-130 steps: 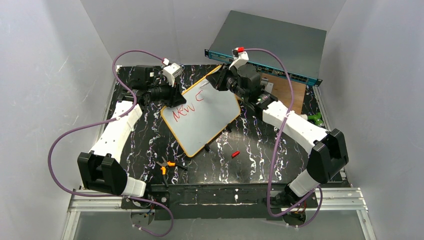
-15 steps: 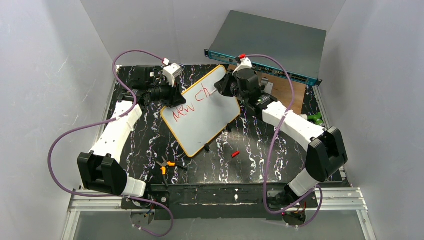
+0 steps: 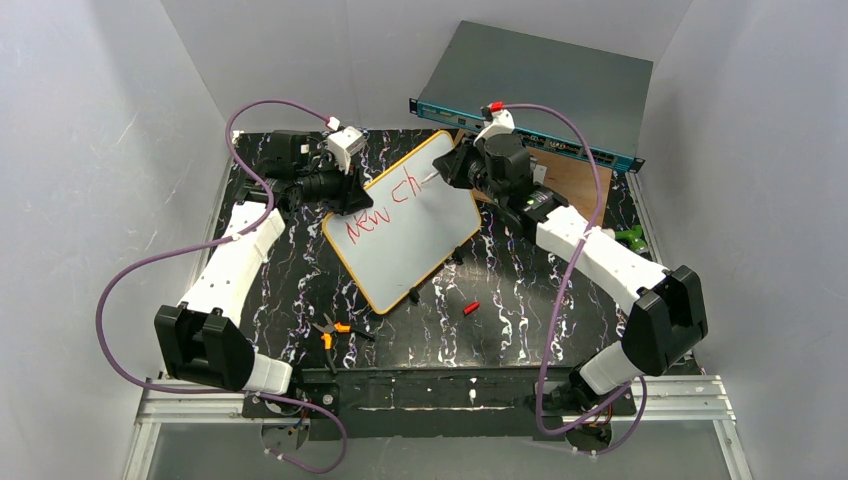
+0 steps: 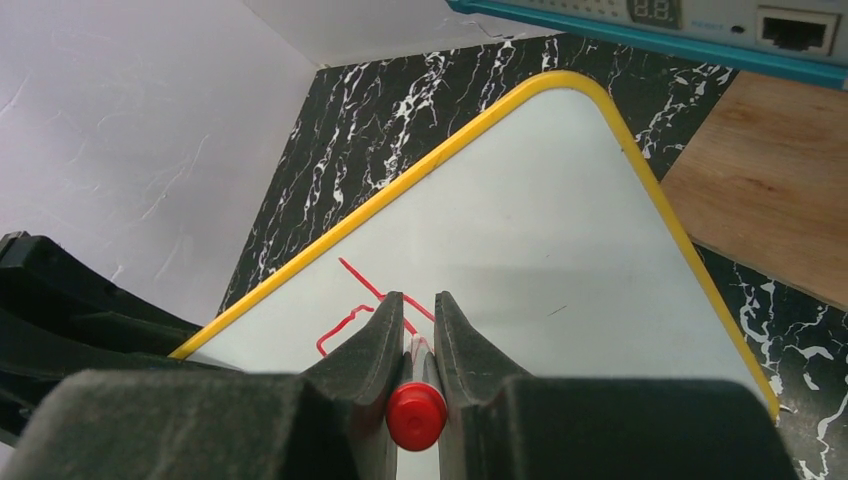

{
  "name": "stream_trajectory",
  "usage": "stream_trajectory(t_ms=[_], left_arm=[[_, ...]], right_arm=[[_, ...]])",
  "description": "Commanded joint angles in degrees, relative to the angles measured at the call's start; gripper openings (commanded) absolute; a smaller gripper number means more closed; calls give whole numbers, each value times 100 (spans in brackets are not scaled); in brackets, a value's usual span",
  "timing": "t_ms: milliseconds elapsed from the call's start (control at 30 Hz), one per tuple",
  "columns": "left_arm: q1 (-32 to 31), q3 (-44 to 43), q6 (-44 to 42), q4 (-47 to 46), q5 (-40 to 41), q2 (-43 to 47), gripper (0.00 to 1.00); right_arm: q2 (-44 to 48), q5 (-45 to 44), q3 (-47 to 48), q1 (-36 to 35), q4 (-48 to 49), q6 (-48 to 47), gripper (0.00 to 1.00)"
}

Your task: Write a sentence on the whiteboard

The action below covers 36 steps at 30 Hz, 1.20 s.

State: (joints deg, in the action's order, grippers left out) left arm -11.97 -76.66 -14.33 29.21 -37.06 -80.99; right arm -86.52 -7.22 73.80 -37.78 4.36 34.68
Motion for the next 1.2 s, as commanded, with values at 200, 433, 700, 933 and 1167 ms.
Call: stream_trajectory(t_ms=[200, 433, 700, 933, 1167], left_arm=[[-60, -103, -509, 207, 165, 12, 0], [-60, -214, -528, 211, 162, -65, 0], [-77, -236, -536, 209, 167, -82, 0], [-86, -245, -545, 208, 175, -98, 0], [-87, -294, -551, 241, 176, -98, 0]], right_arm=[[-155, 28, 341, 254, 306, -49, 1], [-298, 134, 475, 315, 421, -14, 1], [-419, 194, 582, 324, 487, 26, 1], [-404, 177, 548, 365, 487, 31, 1], [-438, 221, 555, 385, 539, 94, 1]])
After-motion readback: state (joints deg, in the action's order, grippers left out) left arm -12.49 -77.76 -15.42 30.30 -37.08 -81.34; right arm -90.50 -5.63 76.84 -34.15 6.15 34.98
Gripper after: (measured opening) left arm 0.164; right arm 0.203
